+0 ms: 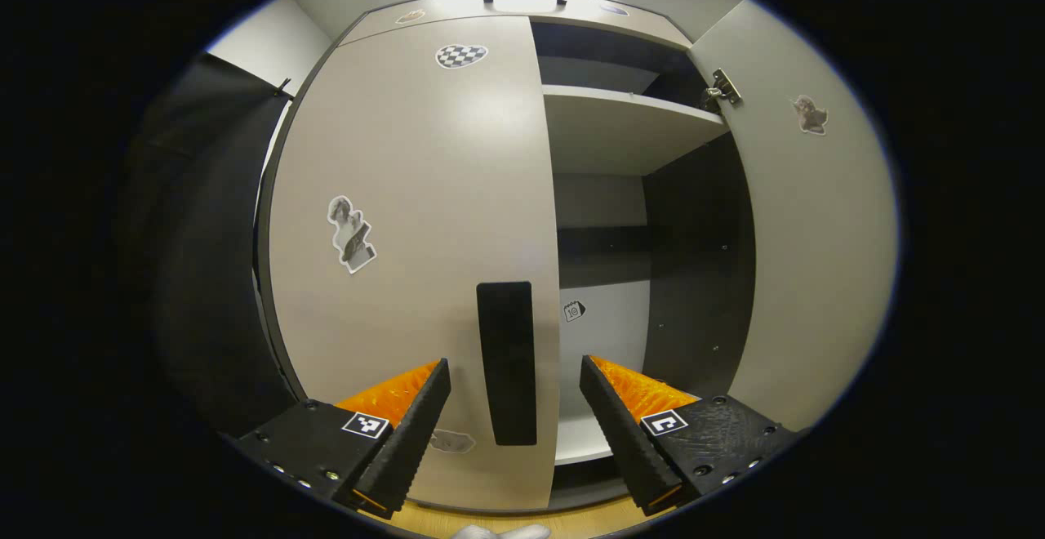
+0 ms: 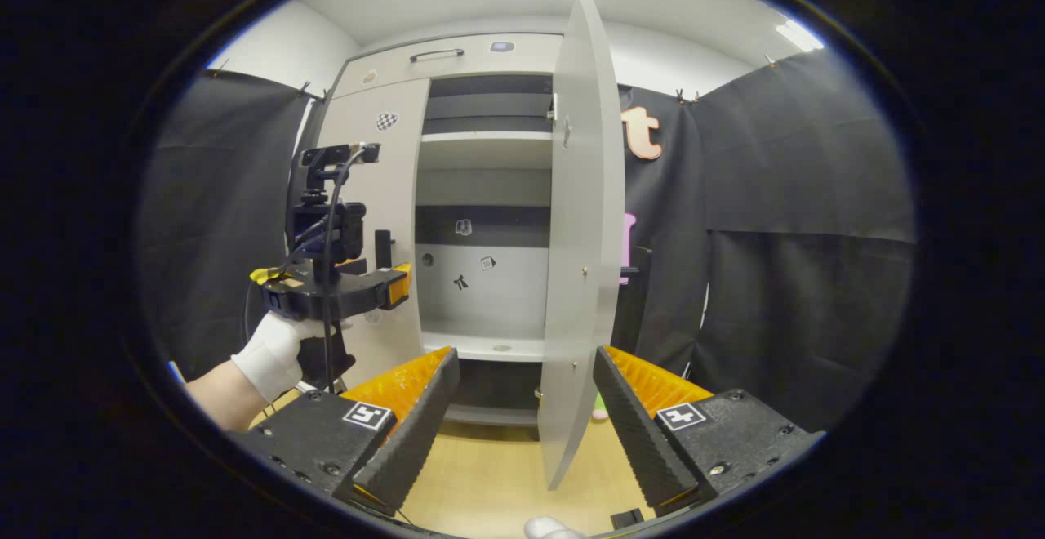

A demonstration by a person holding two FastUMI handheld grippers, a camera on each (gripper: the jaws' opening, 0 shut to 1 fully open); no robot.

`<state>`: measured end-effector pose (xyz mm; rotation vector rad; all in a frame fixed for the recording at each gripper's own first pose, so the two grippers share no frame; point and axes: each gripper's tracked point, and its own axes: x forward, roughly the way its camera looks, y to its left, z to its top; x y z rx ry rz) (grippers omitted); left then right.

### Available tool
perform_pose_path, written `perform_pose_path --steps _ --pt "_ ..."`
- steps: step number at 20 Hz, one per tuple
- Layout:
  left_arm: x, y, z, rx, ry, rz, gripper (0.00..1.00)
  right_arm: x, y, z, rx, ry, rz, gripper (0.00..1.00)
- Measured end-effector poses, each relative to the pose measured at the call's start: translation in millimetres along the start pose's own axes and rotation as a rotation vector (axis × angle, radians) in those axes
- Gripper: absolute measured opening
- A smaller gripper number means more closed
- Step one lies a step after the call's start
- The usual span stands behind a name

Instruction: Open the right door of the double-door shoe cabinet with the right hand, and open the left door with the left hand.

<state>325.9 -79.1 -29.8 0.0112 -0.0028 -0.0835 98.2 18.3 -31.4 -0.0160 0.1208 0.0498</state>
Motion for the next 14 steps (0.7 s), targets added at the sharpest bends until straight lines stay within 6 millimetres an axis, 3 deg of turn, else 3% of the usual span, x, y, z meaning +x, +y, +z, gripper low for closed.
perform_pose_path --steps 3,4,5,9,10,11,14 --pt "11.1 1.5 -6.6 -0.019 0.022 0.012 0.95 0.3 -9.1 -5.8 -0.001 0.009 0.001 1.0" --pt "13.6 2.6 -7.4 -0.017 0.023 0.019 0.92 1.9 -8.6 -7.2 0.001 0.014 0.003 1.0" --pt "15.6 2.9 -9.5 -0.017 0.027 0.019 0.78 3.5 -9.0 -7.6 -0.001 0.019 0.007 1.0" --pt "17.4 3.8 -10.3 0.002 0.024 0.027 0.61 7.4 -11.6 -6.2 0.004 0.014 0.012 1.0" --pt "18.3 2.7 -10.9 -0.003 0.025 0.021 0.63 8.4 -11.0 -7.4 0.009 0.017 0.015 1.0" --pt "16.4 3.0 -11.7 -0.005 0.032 0.02 0.35 9.0 -11.1 -7.7 0.012 0.019 0.018 1.0" --pt "13.7 5.4 -11.7 -0.022 0.041 0.018 0.28 7.4 -9.8 -6.4 0.01 0.015 0.022 1.0"
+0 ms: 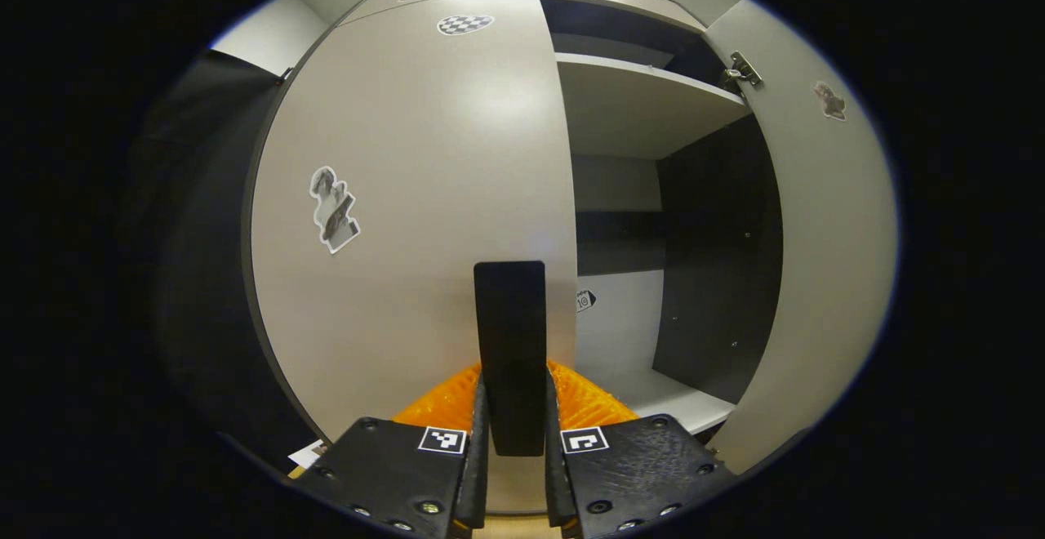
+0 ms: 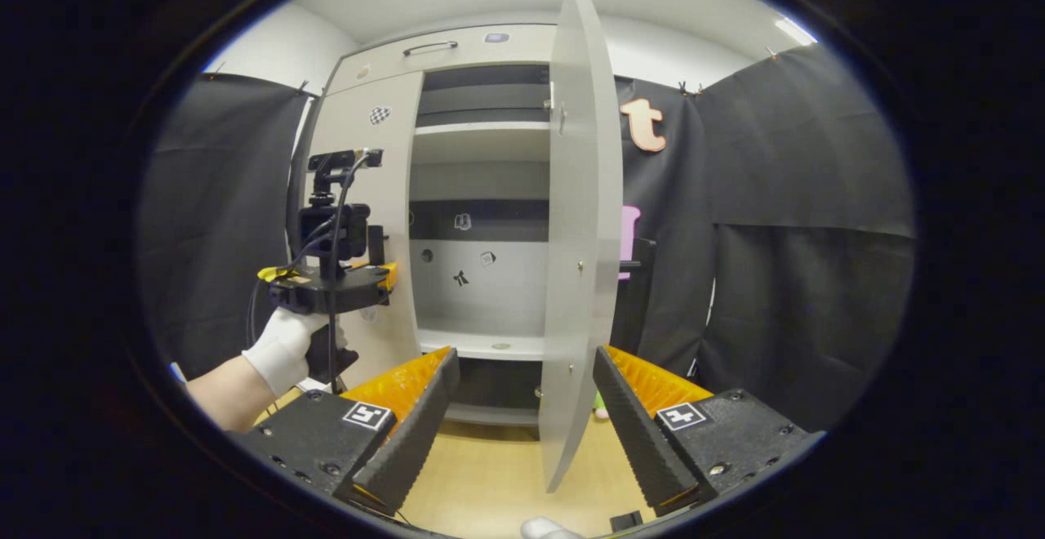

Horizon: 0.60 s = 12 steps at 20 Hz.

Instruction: Open the right door of the double-door shoe cabinet with the right hand, and open the left door with the left hand.

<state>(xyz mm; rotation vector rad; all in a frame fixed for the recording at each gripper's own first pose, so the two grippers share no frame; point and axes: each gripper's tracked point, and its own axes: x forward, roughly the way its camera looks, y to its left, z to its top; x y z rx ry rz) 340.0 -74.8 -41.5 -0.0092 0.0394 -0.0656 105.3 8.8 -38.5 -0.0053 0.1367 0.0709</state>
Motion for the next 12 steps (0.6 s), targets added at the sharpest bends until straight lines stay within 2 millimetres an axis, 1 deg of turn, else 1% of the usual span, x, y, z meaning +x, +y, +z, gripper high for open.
perform_pose_path --steps 1,2,5,6,7,12 --pt "2.6 0.1 -1.0 -0.001 0.001 0.001 0.31 -1.3 1.2 1.3 0.0 -0.002 0.004 1.0" --pt "2.4 0.2 -1.3 -0.005 0.001 -0.002 0.2 -2.4 1.5 2.8 -0.001 -0.004 0.005 1.0" --pt "0.2 -0.3 -0.3 -0.006 0.0 -0.02 0.06 -8.0 3.1 5.8 -0.004 -0.013 0.01 1.0" --pt "-2.3 -0.6 -1.2 -0.008 0.002 -0.026 0.07 -10.4 2.8 5.1 -0.005 -0.016 0.011 1.0" --pt "-6.7 -0.6 0.1 -0.004 0.0 -0.031 0.03 -11.6 3.9 4.9 -0.005 -0.016 0.012 1.0" --pt "-28.7 0.2 1.9 -0.034 0.002 -0.061 0.03 -25.2 9.2 4.4 -0.002 -0.029 0.026 1.0"
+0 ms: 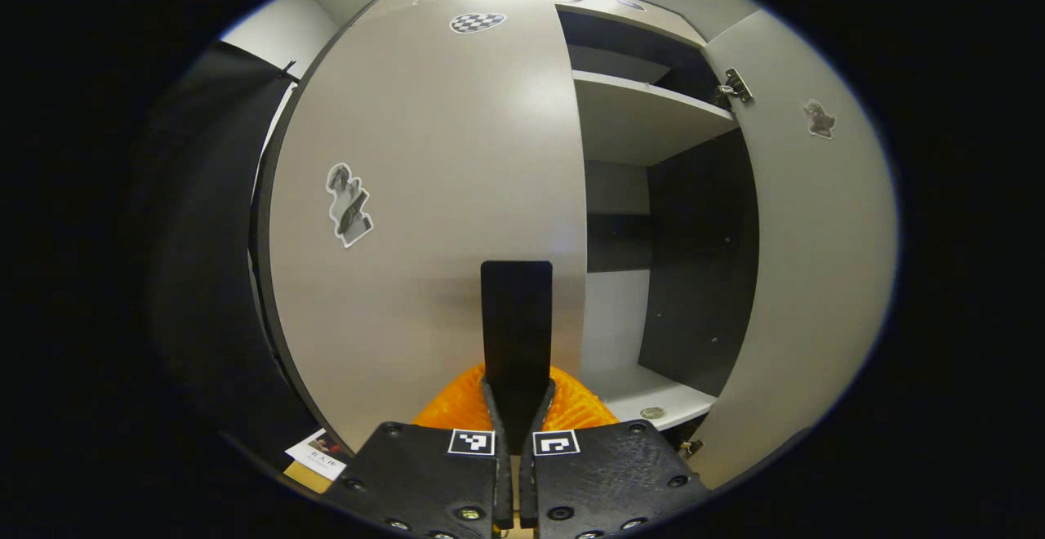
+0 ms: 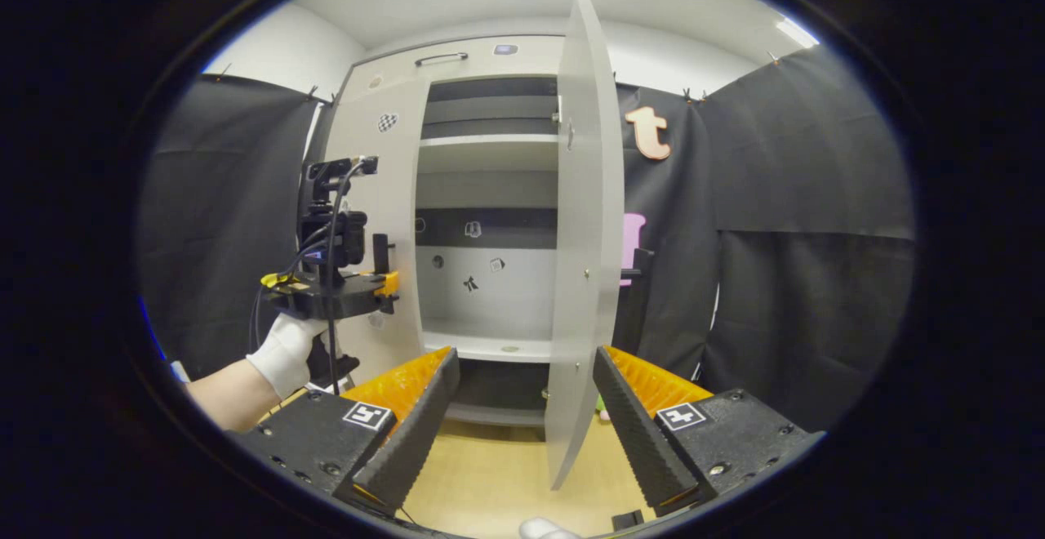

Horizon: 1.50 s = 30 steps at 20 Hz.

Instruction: Open the right door of the double-door shoe cabinet with the right hand, and open the left door with the left hand.

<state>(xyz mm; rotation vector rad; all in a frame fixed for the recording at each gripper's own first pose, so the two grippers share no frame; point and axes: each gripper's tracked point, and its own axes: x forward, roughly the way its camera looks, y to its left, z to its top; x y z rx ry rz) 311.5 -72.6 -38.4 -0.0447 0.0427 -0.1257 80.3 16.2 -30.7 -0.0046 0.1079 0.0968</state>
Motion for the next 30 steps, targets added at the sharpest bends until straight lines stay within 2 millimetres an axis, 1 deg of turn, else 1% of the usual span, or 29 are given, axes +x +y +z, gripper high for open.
perform_pose_path --steps 4,7,9,14,18,21,24,27,29,30 --pt "-22.7 6.5 0.2 0.0 -0.005 -0.015 0.03 -14.1 12.8 -3.9 0.005 -0.001 0.015 1.0" --pt "-48.4 14.5 0.0 -0.009 -0.001 -0.02 0.02 -24.3 25.1 -7.8 0.001 0.001 0.032 1.0" --pt "-59.8 21.9 -0.3 -0.009 0.004 -0.022 0.02 -31.1 34.6 -9.5 0.001 -0.002 0.048 1.0" --pt "-89.5 41.7 -0.9 0.003 0.0 0.0 0.02 -46.3 50.6 -12.0 0.005 -0.001 0.072 1.0" --pt "-114.7 68.3 -0.6 0.007 0.0 0.022 0.02 -54.9 65.0 -13.5 0.002 -0.002 0.09 1.0" --pt "-129.1 87.0 -3.6 0.031 -0.003 0.045 0.02 -62.0 76.1 -15.3 -0.002 -0.005 0.104 1.0" --pt "-138.4 104.0 -4.5 0.019 -0.006 0.058 0.01 -66.8 87.1 -18.9 -0.002 0.0 0.117 1.0" --pt "-150.0 123.6 -6.8 0.025 -0.008 0.088 0.01 -68.5 93.0 -19.4 -0.003 0.0 0.122 1.0" --pt "-151.8 136.4 -7.5 0.036 -0.011 0.1 0.01 -69.3 95.9 -18.9 -0.005 -0.003 0.122 1.0" --pt "-151.9 142.5 -8.8 0.038 -0.01 0.105 0.1 -70.3 98.5 -19.6 -0.005 -0.002 0.125 1.0"
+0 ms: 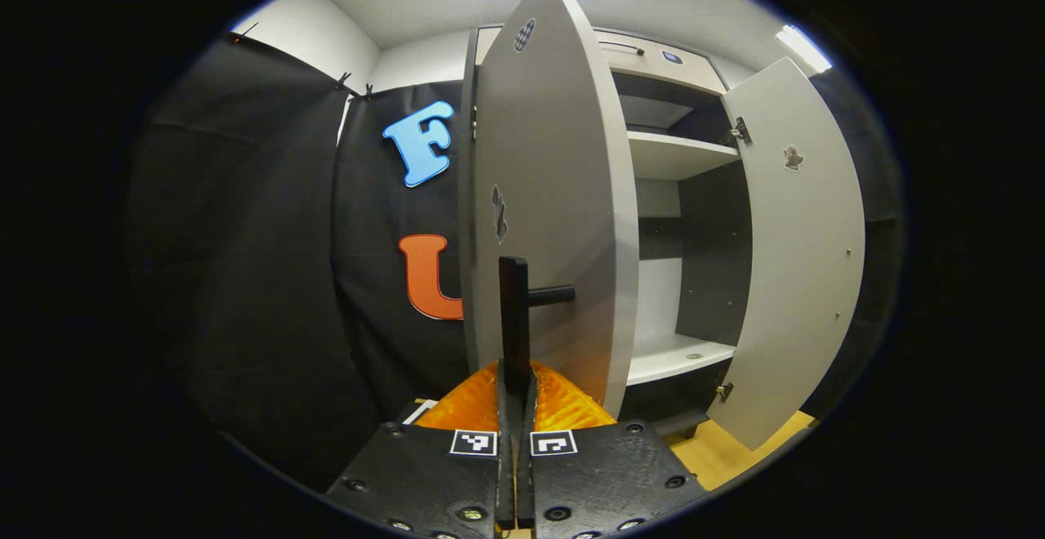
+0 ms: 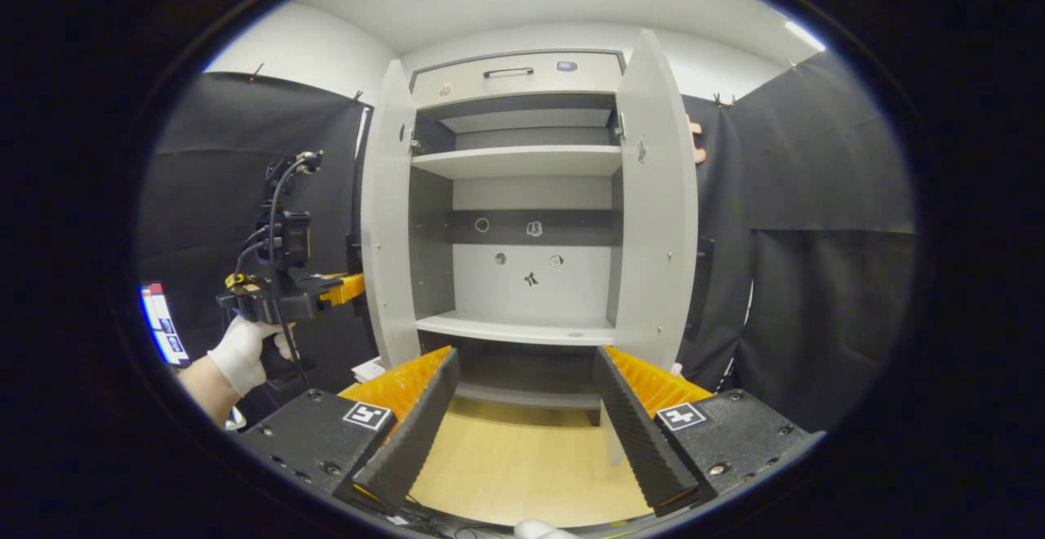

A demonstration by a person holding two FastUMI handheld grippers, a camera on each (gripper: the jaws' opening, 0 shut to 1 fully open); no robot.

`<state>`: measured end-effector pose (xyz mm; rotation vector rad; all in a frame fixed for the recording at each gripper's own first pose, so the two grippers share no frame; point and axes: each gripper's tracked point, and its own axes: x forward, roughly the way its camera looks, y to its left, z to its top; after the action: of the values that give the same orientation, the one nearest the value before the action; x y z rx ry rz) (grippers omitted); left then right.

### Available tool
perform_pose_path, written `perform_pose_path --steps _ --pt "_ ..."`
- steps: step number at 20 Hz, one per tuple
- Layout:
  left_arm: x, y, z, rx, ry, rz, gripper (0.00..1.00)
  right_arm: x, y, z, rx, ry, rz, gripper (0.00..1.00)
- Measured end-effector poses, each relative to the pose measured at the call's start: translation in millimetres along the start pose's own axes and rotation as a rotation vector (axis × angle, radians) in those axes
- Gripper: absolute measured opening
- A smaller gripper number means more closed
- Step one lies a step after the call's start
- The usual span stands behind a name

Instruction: Open the right door of the double-door shoe cabinet with the right hand, and open the left door with the left hand.

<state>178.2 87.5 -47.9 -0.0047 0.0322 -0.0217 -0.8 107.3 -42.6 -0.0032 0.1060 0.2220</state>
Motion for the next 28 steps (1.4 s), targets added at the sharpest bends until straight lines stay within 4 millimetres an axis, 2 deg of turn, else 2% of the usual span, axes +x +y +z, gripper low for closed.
perform_pose_path --steps 1,5,7,8,9,11,13,14,15,18,23,24,25,27,28 --pt "-4.9 5.6 0.5 0.006 0.007 0.007 0.0 -0.4 2.5 -0.2 0.001 0.001 0.003 1.0" --pt "-9.8 35.2 -1.8 0.016 0.0 0.034 0.0 -2.5 9.1 6.2 0.0 -0.013 0.008 1.0" --pt "-13.0 57.0 -6.6 0.021 0.005 0.073 0.0 -2.3 12.7 5.3 0.005 -0.009 0.01 1.0" --pt "-13.4 69.9 -8.0 0.012 0.005 0.086 0.0 -3.1 14.2 3.7 0.005 -0.008 0.011 1.0" --pt "-12.3 73.9 -8.0 -0.03 0.008 0.068 0.0 -2.8 15.9 3.8 0.006 -0.008 0.013 1.0" --pt "-11.0 75.4 -8.2 -0.063 0.005 0.035 0.0 -0.9 18.0 4.2 -0.001 -0.007 0.013 1.0" --pt "-11.0 77.0 -9.7 -0.012 0.002 0.036 0.0 0.1 16.7 2.0 -0.004 -0.004 0.014 1.0" --pt "-11.2 76.4 -9.3 0.003 -0.003 0.036 0.09 -1.0 17.7 2.1 -0.004 -0.003 0.014 1.0" --pt "-11.4 75.3 -8.8 0.008 -0.002 0.036 0.0 -0.9 17.9 2.4 -0.003 -0.005 0.012 1.0" --pt "-10.9 75.9 -9.6 -0.001 -0.003 0.041 0.0 2.9 16.0 2.8 -0.006 -0.002 0.01 1.0" --pt "-11.0 74.8 -10.7 -0.014 0.008 0.049 0.0 -2.2 5.1 2.1 0.001 -0.005 0.01 1.0" --pt "-14.7 75.3 -10.8 -0.016 0.015 0.057 0.08 -3.1 2.8 2.0 0.003 -0.003 0.012 1.0" --pt "-16.2 78.7 -12.4 -0.011 0.024 0.072 0.0 -3.8 0.4 2.8 0.004 -0.004 0.015 1.0" --pt "-28.4 79.5 -13.8 -0.002 0.039 0.096 0.05 -3.6 -7.6 6.7 0.0 -0.012 0.017 1.0" --pt "-37.1 81.2 -15.1 -0.001 0.049 0.109 0.01 -3.9 -12.9 8.4 0.004 -0.015 0.019 1.0"
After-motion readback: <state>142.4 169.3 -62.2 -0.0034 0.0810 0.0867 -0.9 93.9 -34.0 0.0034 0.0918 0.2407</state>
